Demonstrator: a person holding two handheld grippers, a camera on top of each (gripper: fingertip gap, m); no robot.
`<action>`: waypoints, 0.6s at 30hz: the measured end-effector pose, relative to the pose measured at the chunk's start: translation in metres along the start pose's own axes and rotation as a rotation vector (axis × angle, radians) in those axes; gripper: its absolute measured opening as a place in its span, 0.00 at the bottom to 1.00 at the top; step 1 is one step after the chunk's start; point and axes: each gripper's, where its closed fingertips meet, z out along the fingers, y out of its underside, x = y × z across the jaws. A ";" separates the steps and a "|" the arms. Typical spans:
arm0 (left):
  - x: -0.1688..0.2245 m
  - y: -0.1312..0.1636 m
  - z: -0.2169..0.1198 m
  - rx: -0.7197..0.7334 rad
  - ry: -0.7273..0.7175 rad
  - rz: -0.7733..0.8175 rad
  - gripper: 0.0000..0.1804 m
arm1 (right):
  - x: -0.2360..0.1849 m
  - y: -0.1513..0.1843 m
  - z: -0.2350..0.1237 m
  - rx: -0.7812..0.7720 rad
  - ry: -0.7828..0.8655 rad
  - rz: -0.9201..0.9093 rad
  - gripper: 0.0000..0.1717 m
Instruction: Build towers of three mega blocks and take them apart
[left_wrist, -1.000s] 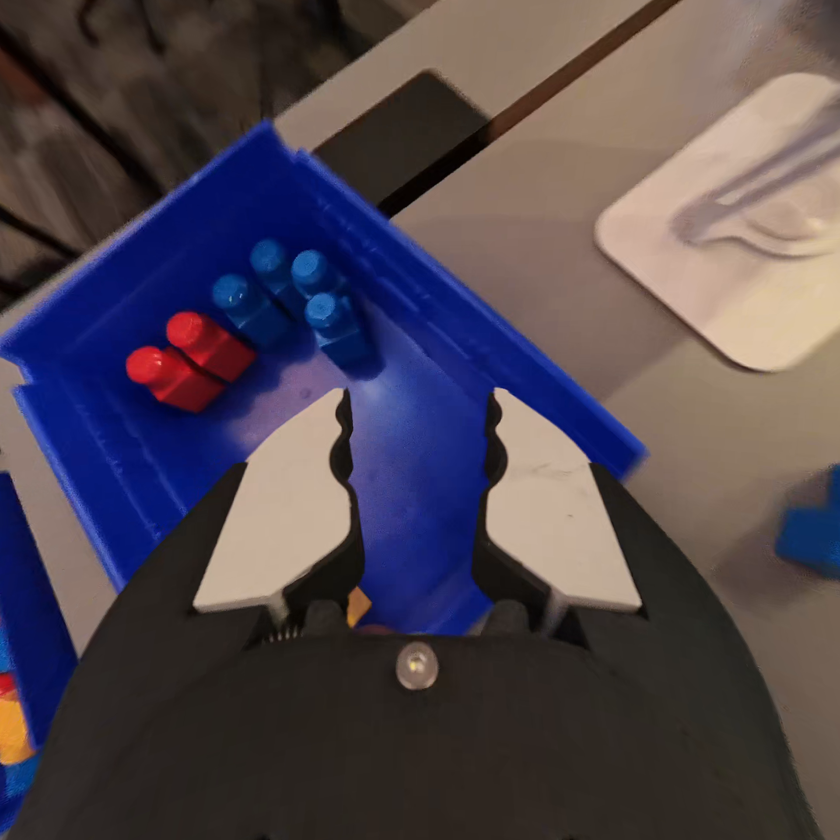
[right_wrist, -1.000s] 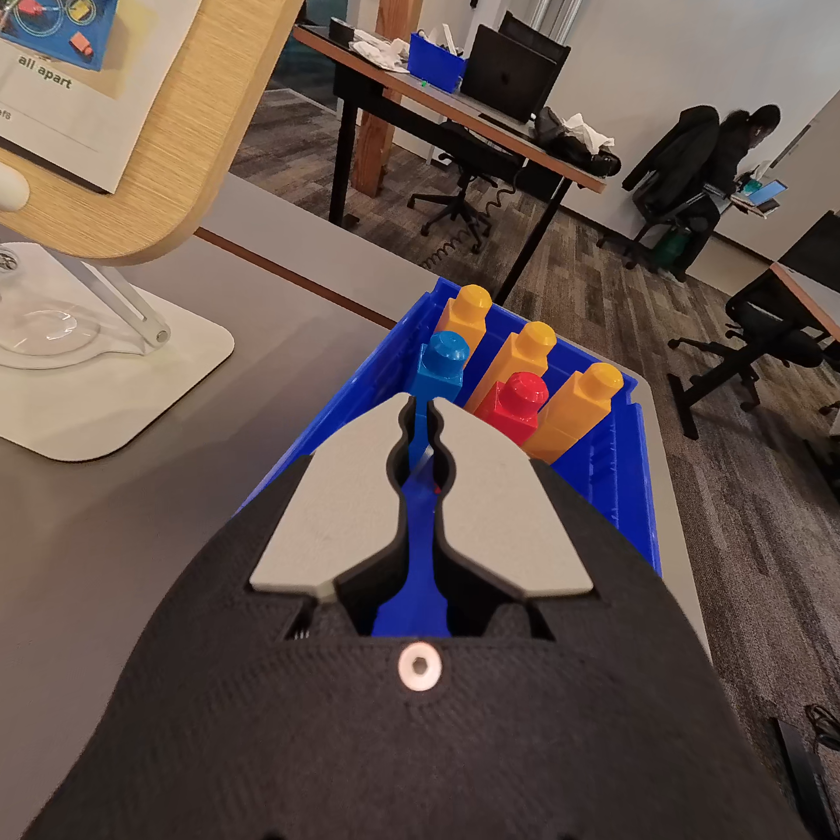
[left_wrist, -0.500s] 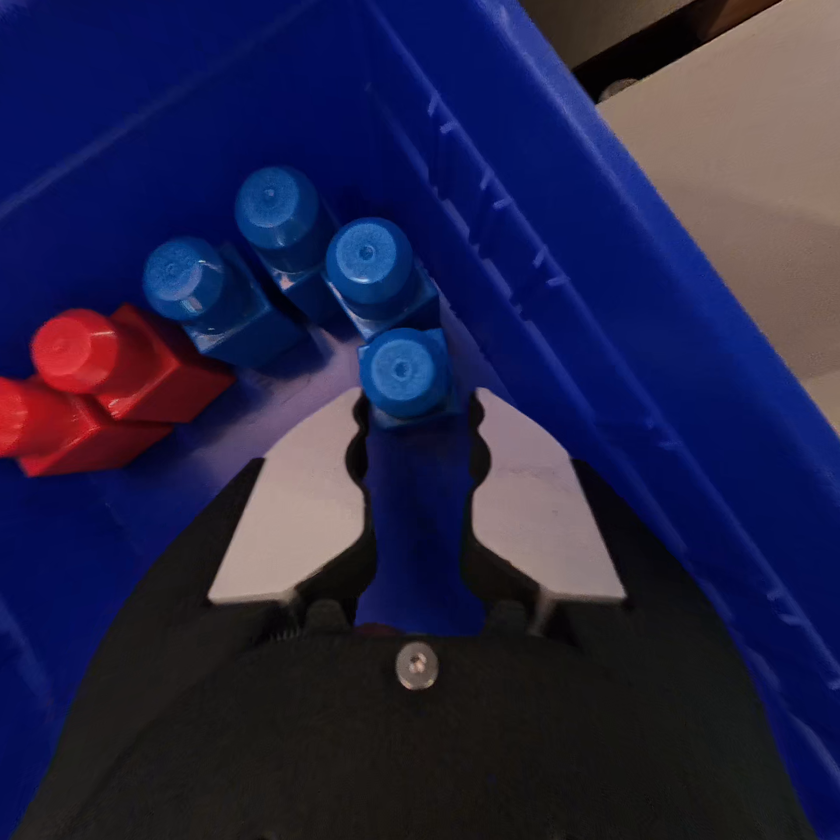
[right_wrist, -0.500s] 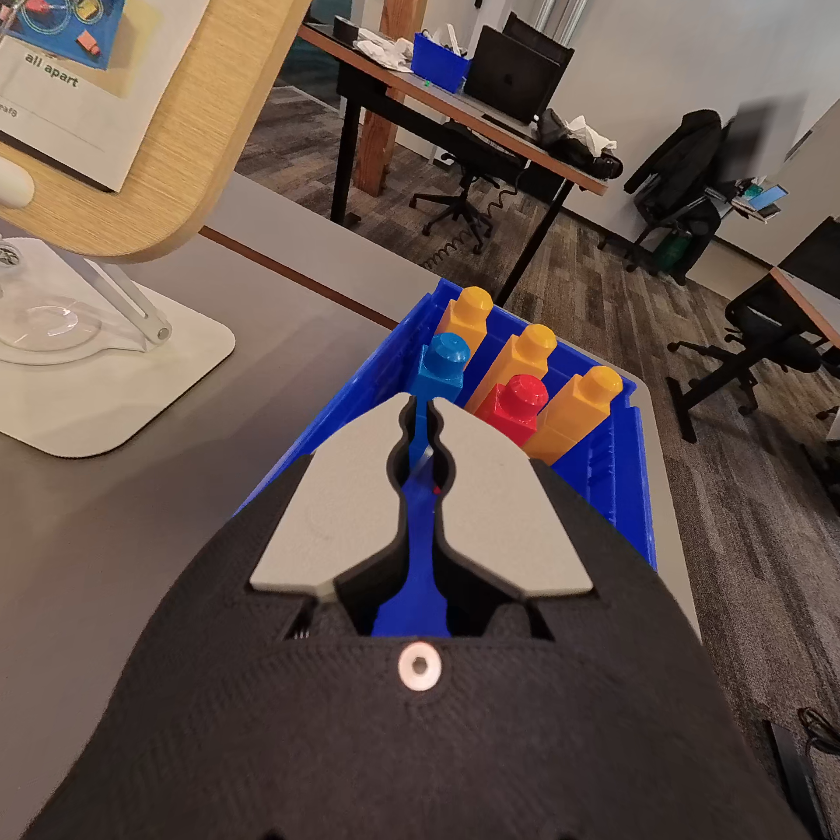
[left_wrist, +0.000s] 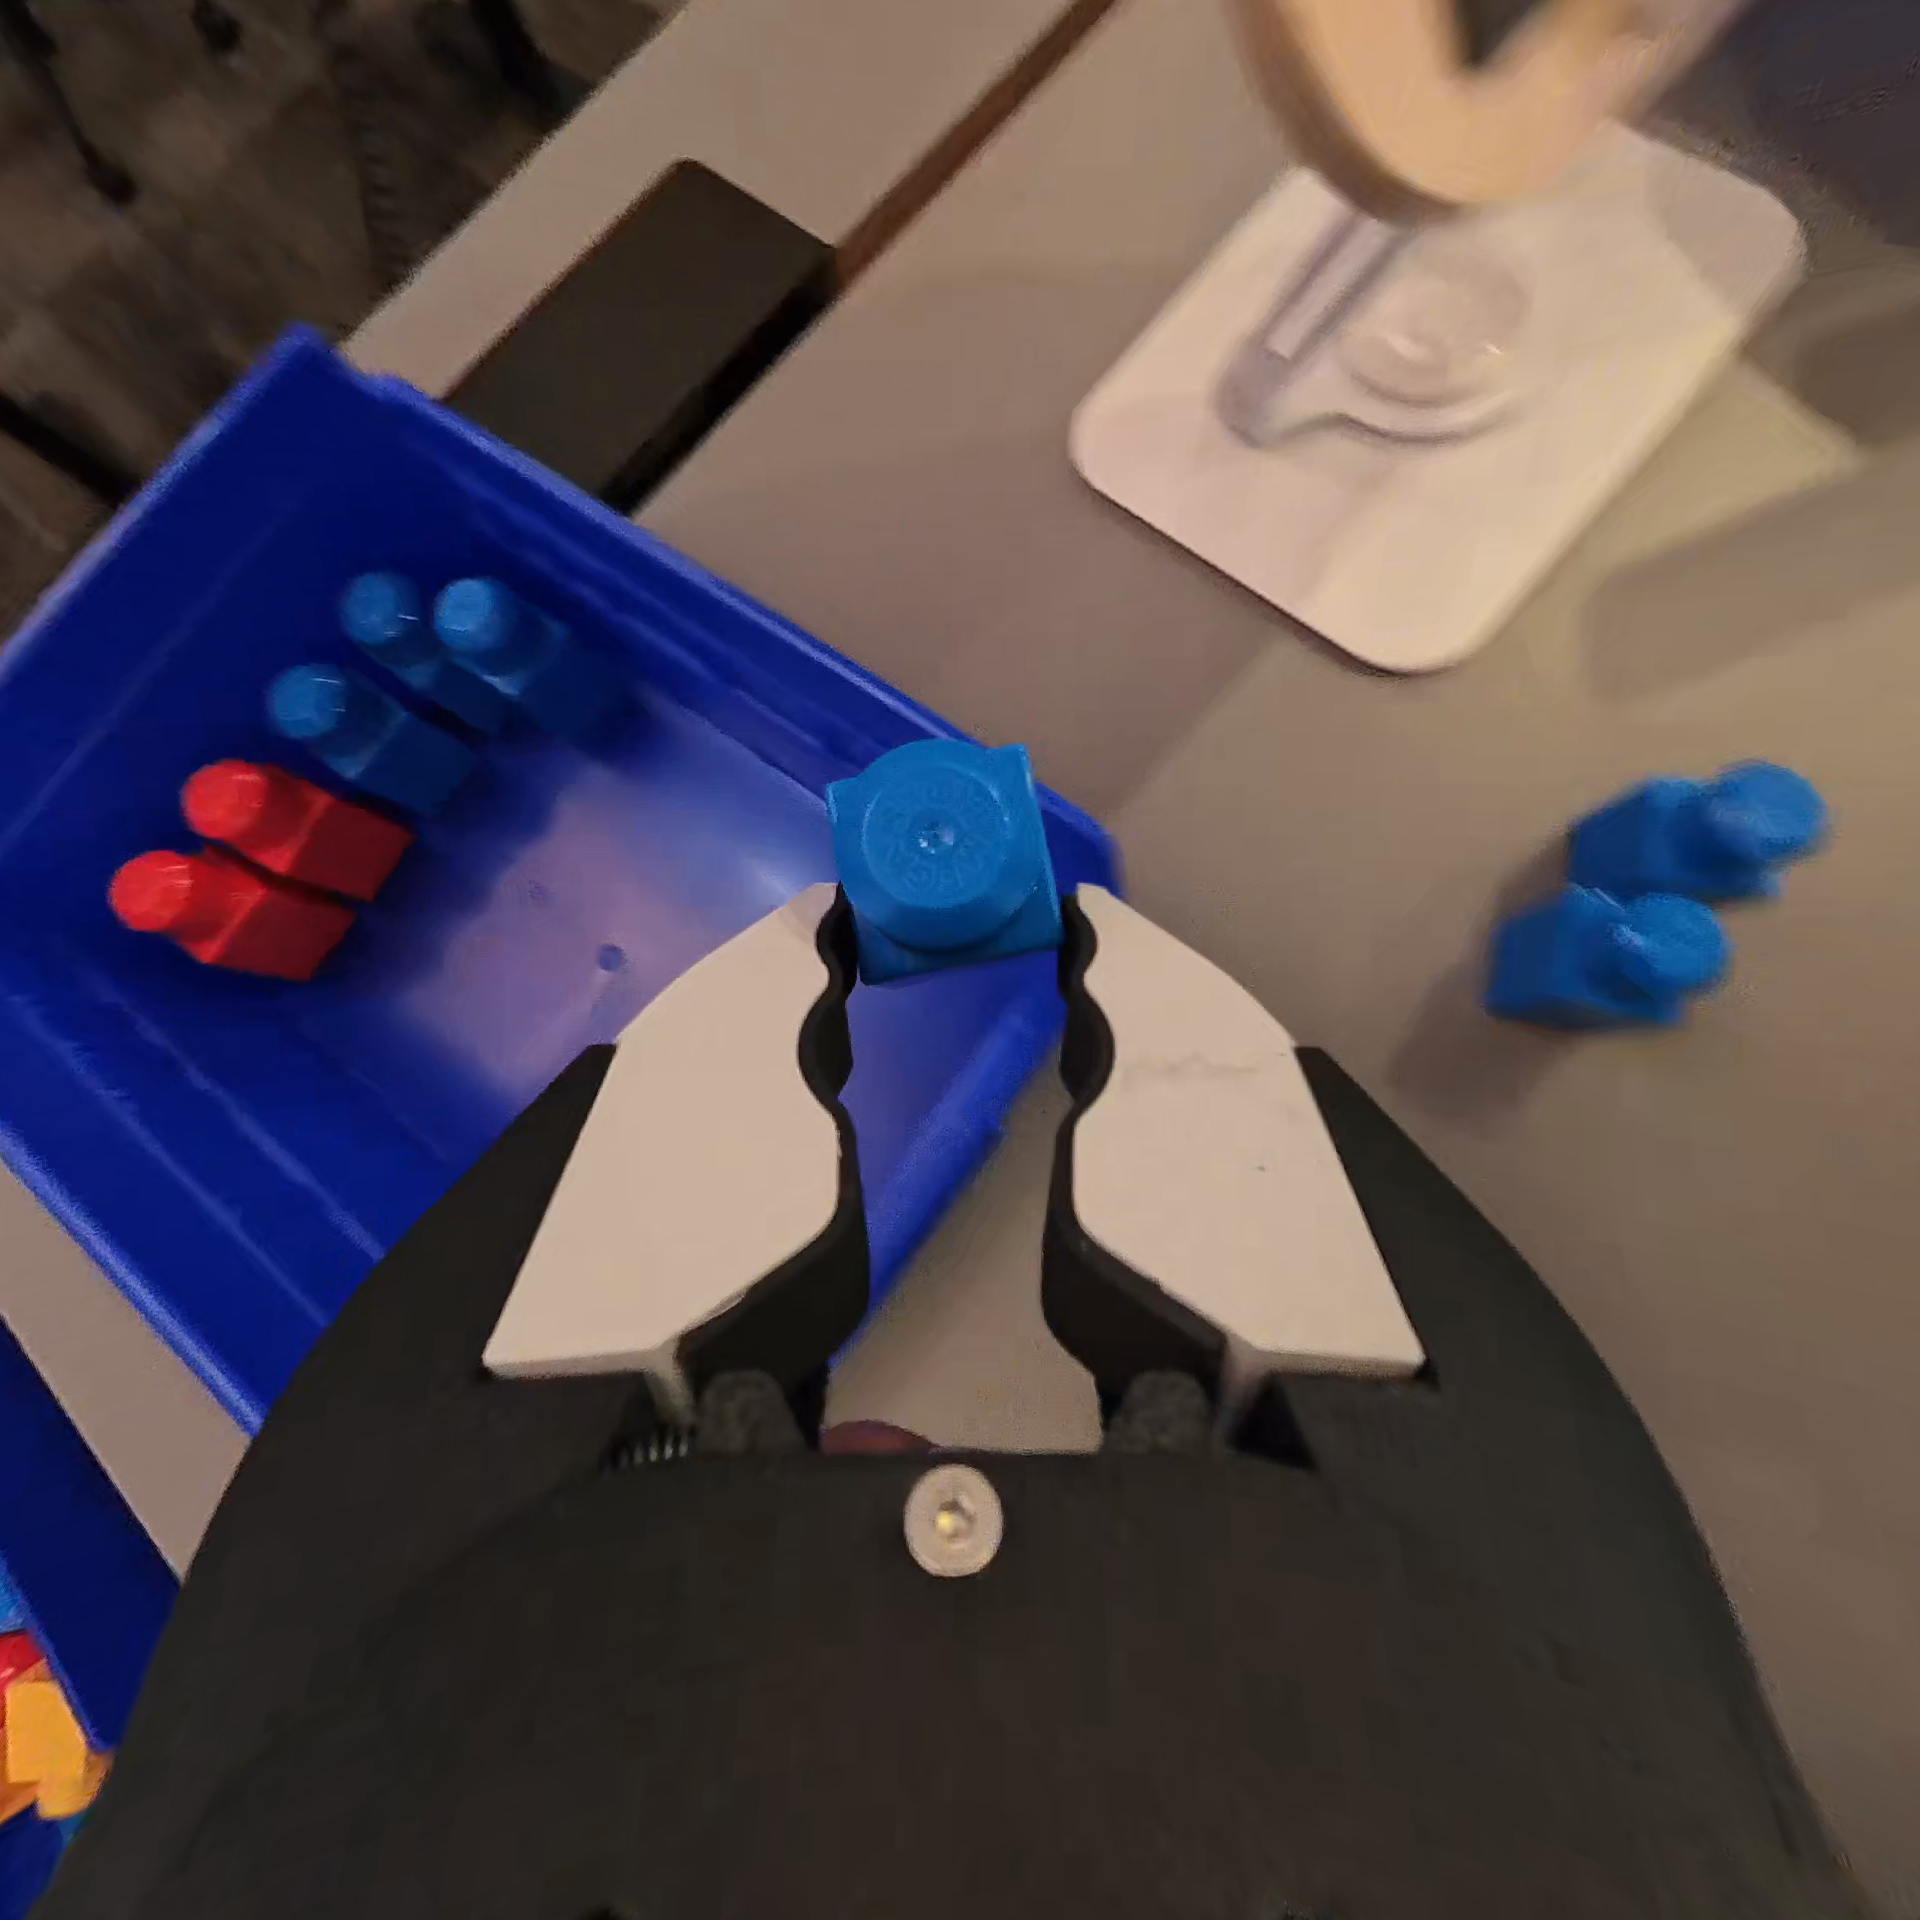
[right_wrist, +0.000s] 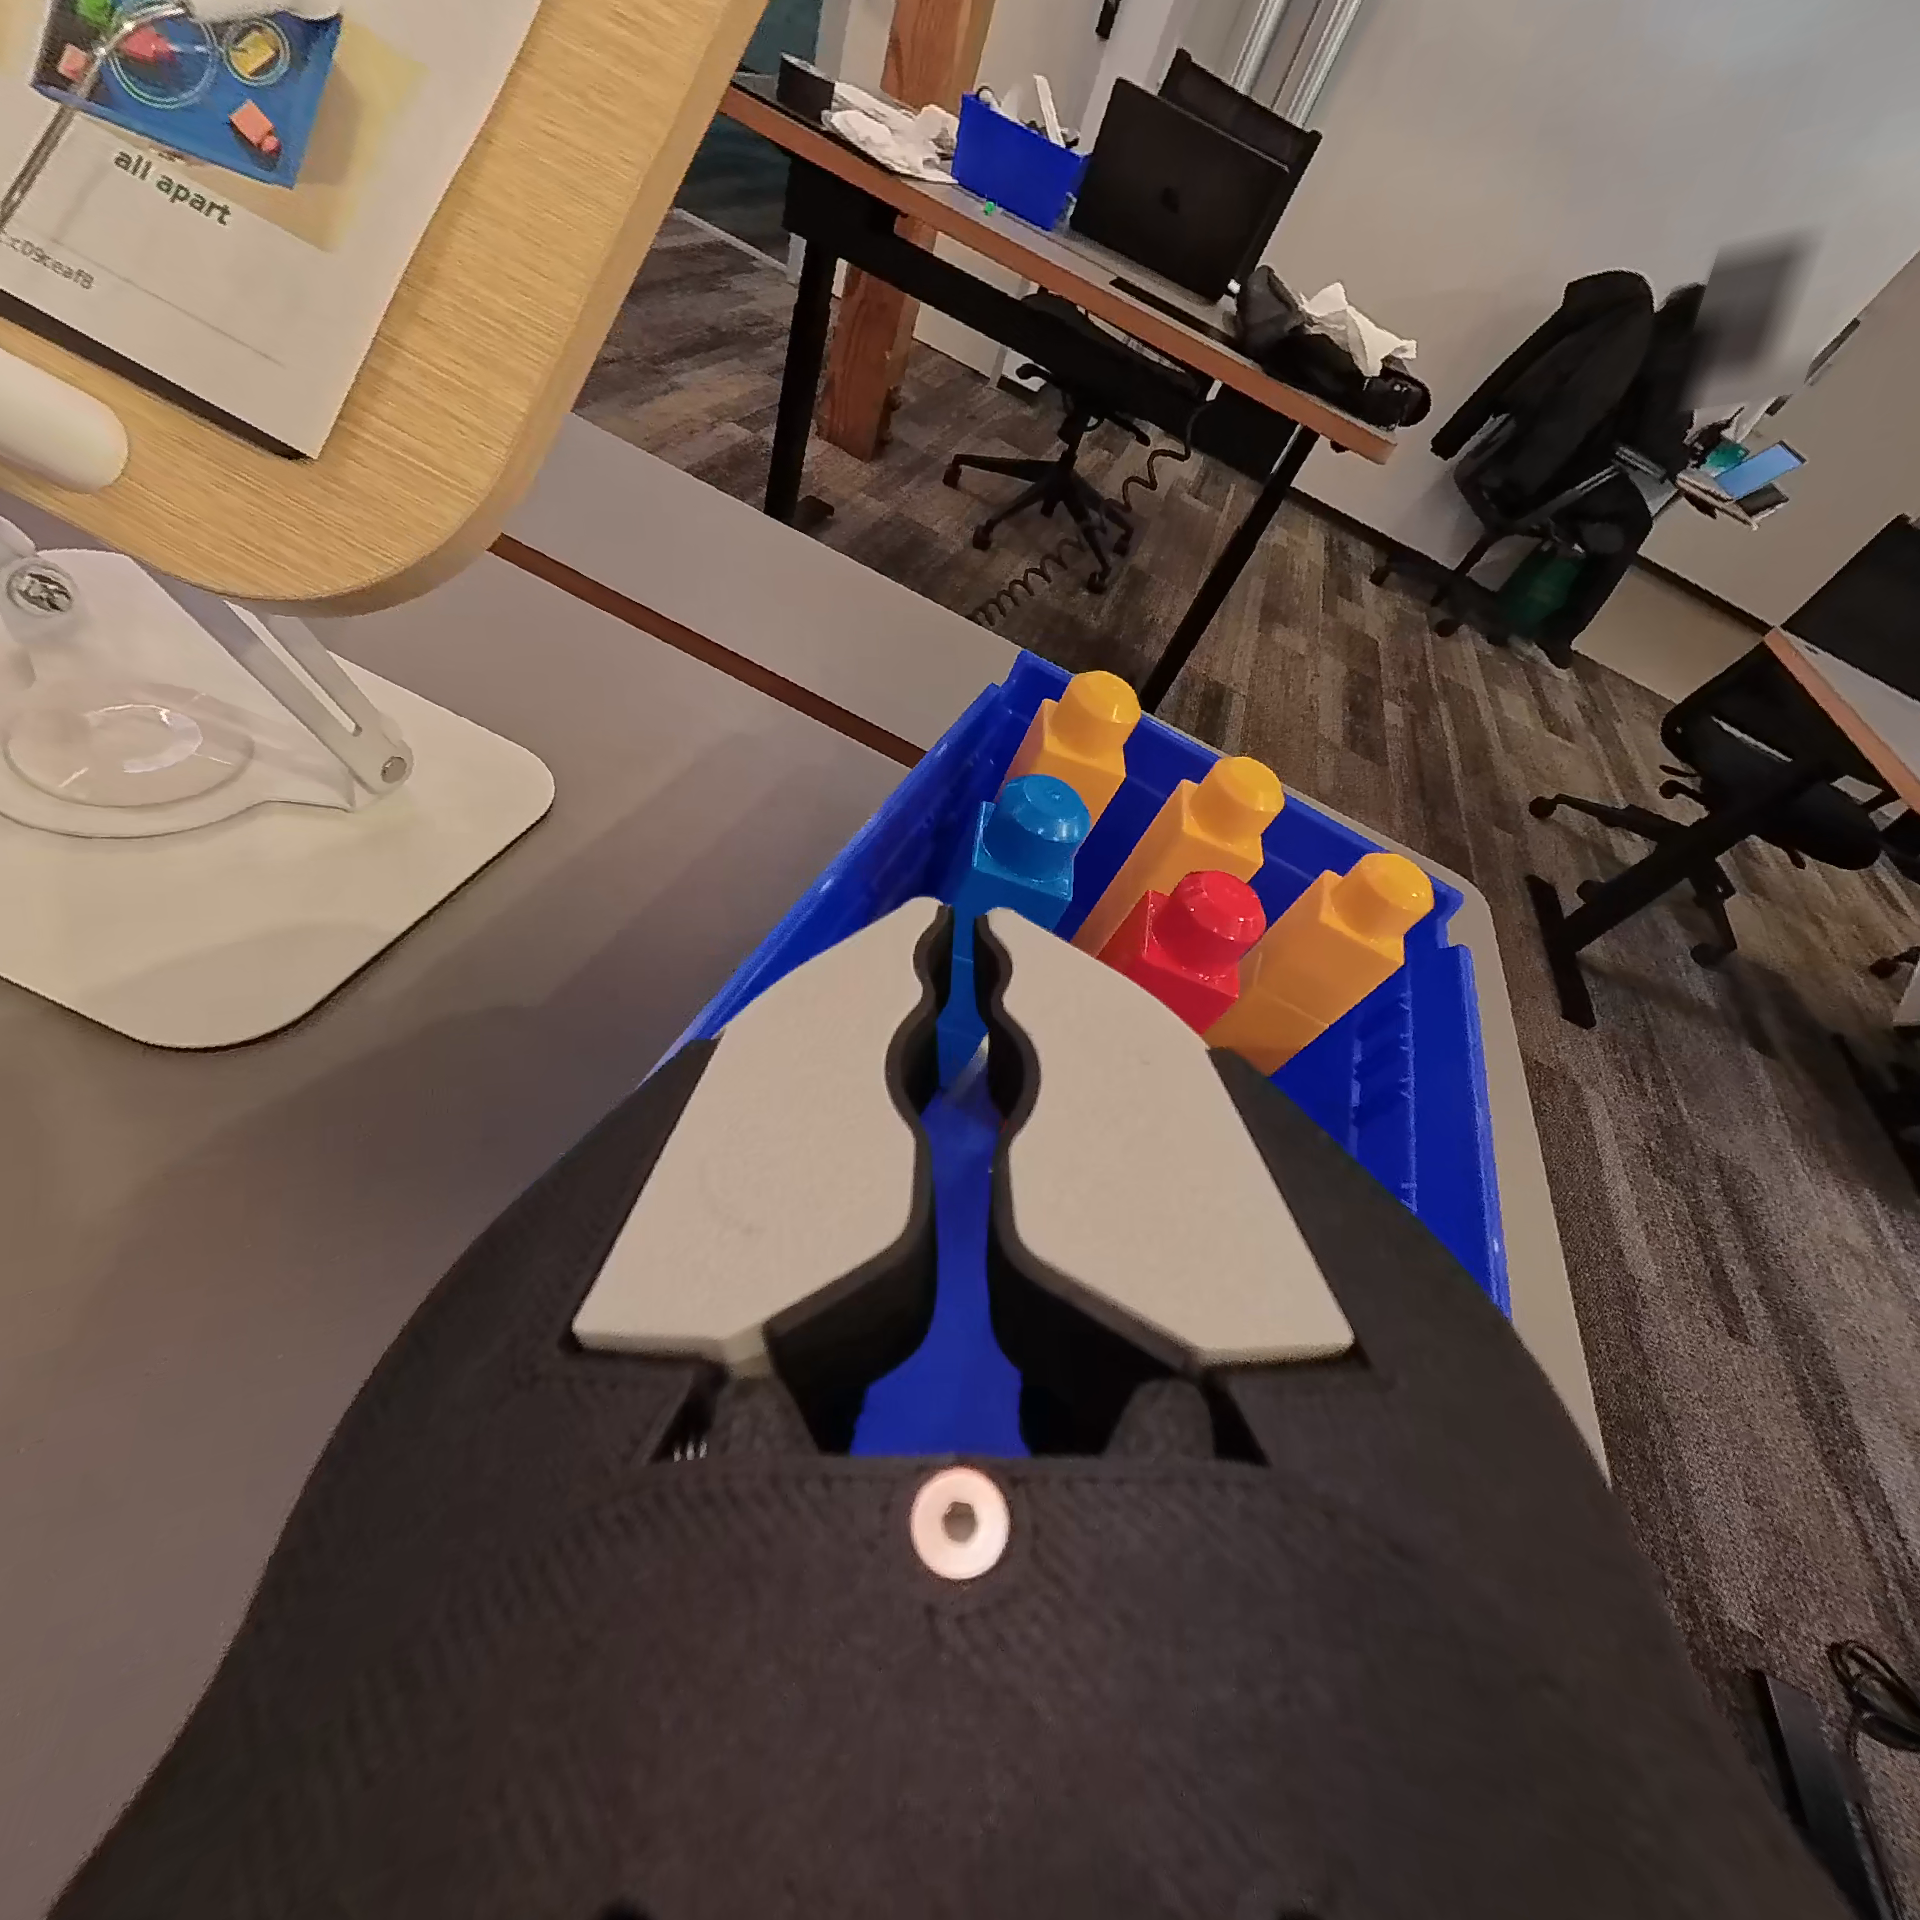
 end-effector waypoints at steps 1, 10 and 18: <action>0.019 0.006 -0.005 -0.013 0.036 0.030 0.20 | -0.001 0.000 0.000 0.001 -0.002 0.001 0.02; 0.138 0.079 0.022 -0.130 0.256 0.203 0.20 | -0.011 -0.001 0.004 0.003 -0.021 -0.014 0.02; 0.162 0.091 0.051 -0.164 0.305 0.227 0.21 | -0.015 -0.001 0.006 0.004 -0.030 -0.022 0.02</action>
